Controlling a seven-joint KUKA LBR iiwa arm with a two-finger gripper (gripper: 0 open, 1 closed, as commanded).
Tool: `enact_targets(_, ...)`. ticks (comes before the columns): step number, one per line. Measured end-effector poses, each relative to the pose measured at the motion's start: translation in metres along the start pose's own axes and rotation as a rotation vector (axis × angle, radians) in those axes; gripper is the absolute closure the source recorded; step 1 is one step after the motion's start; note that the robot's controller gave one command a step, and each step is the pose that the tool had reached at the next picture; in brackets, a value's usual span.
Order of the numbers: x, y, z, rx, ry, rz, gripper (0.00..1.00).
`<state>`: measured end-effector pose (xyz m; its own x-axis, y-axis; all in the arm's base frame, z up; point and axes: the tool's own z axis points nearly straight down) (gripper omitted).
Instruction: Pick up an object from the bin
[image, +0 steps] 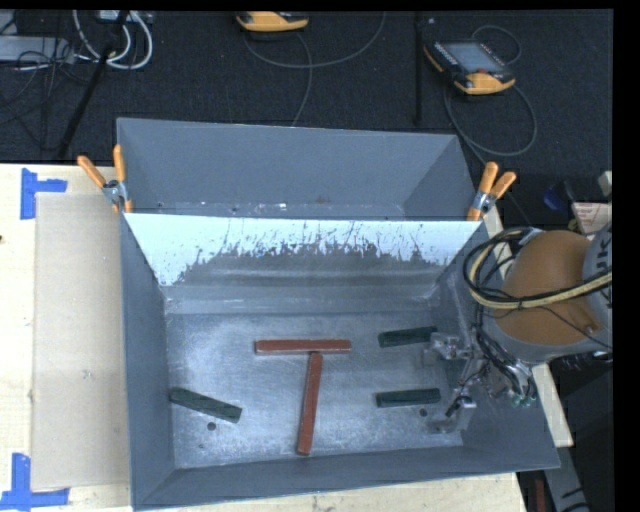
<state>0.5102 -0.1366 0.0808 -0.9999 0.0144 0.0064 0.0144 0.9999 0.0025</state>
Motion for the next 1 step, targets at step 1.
enact_targets(1,0.0023,0.0638,0.012,0.0,-0.003,-0.32,0.0)
